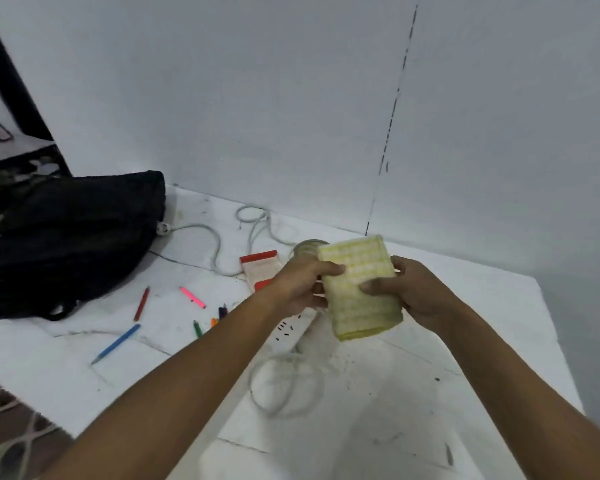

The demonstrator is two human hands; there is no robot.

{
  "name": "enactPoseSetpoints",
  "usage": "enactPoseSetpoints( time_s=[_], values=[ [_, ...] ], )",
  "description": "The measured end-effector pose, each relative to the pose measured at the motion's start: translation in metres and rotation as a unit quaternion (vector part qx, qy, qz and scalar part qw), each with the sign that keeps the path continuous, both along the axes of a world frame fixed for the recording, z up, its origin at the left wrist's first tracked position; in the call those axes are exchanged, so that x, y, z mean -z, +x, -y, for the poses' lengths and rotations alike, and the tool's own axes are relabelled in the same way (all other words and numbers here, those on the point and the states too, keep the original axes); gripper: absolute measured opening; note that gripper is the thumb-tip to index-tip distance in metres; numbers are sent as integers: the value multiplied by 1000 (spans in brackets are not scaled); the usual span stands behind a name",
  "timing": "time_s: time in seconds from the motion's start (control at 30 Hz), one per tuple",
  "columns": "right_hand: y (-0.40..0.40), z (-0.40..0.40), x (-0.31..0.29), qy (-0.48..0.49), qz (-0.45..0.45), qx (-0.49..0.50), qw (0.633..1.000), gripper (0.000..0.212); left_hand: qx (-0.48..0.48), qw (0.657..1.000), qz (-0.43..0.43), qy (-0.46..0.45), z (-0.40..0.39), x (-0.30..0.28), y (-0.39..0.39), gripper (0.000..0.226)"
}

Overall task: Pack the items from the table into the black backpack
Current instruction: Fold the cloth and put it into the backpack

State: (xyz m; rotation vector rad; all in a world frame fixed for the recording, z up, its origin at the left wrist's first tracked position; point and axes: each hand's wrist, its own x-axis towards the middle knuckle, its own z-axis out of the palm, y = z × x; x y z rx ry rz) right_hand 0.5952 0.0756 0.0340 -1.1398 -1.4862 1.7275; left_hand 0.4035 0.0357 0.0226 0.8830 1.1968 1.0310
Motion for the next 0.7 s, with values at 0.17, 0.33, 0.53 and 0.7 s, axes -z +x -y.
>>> enactPoseSetpoints(
  time_s=[0.17,0.33,0.53,0.7],
  values=[
    [-102,19,-14,-168,-95,-118,974,71,-96,994,4,54,39,-7,-87,20],
    [-223,37,-7,-200,-119,-158,960,36,-166,978,-65,110,61,3,-196,16],
    [-356,42,17,-175,-133,-187,958,41,-168,908,-326,203,80,15,-337,20],
    [-411,51,24,-184,-166,-158,956,73,-162,716,-549,400,105,13,-454,28]
  ],
)
